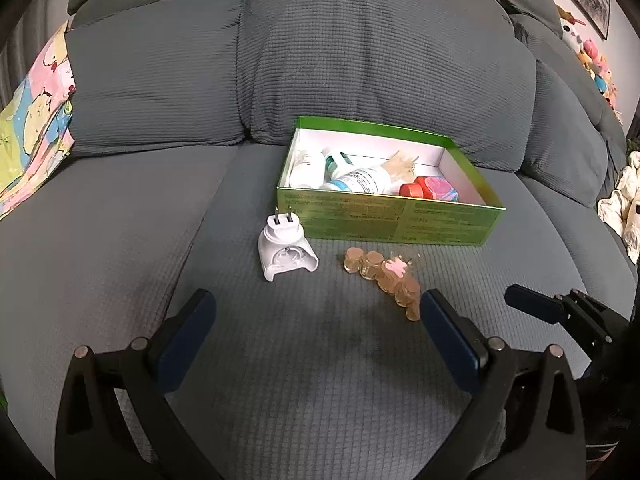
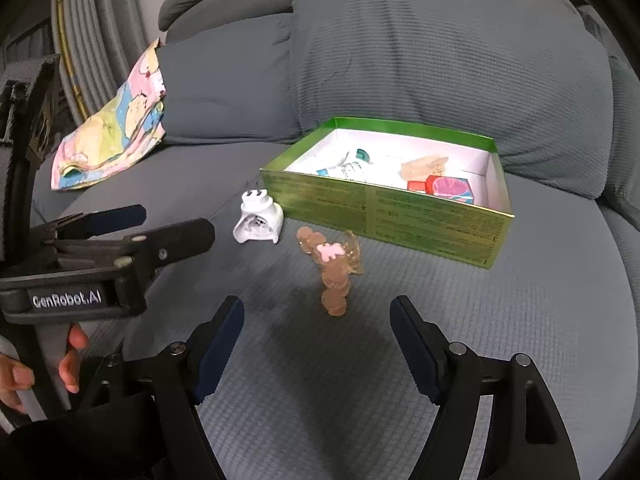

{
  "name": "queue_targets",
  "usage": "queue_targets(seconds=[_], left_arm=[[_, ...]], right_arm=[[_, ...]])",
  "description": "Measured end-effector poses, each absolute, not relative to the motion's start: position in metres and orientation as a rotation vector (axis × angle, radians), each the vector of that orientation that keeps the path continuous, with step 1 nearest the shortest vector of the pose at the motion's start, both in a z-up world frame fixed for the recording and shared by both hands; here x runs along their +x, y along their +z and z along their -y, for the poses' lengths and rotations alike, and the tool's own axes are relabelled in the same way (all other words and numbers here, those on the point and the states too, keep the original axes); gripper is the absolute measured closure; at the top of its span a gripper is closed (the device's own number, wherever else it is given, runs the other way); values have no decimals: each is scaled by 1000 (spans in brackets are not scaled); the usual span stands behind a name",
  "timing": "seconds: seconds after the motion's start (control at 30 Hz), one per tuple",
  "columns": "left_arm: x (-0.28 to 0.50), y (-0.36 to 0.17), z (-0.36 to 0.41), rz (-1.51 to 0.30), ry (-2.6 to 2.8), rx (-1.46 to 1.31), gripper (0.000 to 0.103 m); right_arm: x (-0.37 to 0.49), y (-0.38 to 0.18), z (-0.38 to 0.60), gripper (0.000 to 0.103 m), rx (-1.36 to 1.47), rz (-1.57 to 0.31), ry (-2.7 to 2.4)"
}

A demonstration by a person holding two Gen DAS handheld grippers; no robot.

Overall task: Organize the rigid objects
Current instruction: 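Move the right tool toward the strip of pink-capped clear vials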

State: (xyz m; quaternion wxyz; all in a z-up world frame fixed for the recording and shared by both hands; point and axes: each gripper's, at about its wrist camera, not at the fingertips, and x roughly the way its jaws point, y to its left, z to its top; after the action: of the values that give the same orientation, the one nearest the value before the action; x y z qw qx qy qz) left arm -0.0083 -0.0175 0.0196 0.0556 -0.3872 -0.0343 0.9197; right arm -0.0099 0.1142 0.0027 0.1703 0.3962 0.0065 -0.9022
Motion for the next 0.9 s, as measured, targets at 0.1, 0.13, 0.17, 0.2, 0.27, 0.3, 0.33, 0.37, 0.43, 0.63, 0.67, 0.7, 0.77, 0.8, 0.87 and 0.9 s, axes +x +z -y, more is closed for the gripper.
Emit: queue_targets(seconds=[0.1, 0.13, 0.17, 0.2, 0.27, 0.3, 0.33, 0.37, 0.43, 0.63, 0.67, 0.7, 0.77, 0.8, 0.87, 0.9], left_arm=[[-9, 17, 16, 102, 2780, -1179, 1], [-9, 16, 16, 100, 2778, -1180, 1], [-10, 16, 15, 102, 2775, -1182, 1], [-10, 15, 15, 105, 2772, -1184, 1], [-11, 14, 14, 108, 2767, -1186, 1], [-11, 13, 13, 110, 2764, -1189, 1], [-12, 12, 13, 112, 2761, -1193, 1], [-13, 11, 13, 113, 2759, -1197, 1], [-15, 9, 13, 116, 2753, -1208, 1], [-19, 4, 11, 120, 2742, -1221, 1], [-20, 3, 10, 119, 2740, -1224, 1], [-20, 3, 10, 118, 2739, -1227, 1], [-22, 1, 9, 117, 2735, -1231, 1], [-23, 0, 8, 116, 2732, -1233, 1], [-24, -1, 6, 111, 2730, -1234, 1], [-24, -1, 6, 109, 2730, -1233, 1]], right_arm=[[-10, 2, -112, 27, 1129, -20, -2559], [-11, 1, -112, 27, 1130, -21, -2558], [-11, 1, -112, 27, 1131, -20, -2557], [-11, 1, -113, 27, 1132, -19, -2556], [-12, 0, -113, 27, 1137, -15, -2554], [-13, -1, -113, 27, 1139, -13, -2552], [-13, -2, -114, 26, 1145, -10, -2551], [-14, -3, -114, 26, 1149, -7, -2550], [-15, -5, -115, 26, 1156, 4, -2547], [-19, -11, -118, 26, 1174, 29, -2541], [-20, -12, -118, 27, 1175, 31, -2540], [-21, -12, -118, 26, 1176, 34, -2539], [-23, -13, -118, 26, 1177, 38, -2538], [-23, -14, -118, 26, 1178, 40, -2537], [-25, -15, -118, 26, 1181, 42, -2536], [-25, -15, -118, 26, 1182, 43, -2536]])
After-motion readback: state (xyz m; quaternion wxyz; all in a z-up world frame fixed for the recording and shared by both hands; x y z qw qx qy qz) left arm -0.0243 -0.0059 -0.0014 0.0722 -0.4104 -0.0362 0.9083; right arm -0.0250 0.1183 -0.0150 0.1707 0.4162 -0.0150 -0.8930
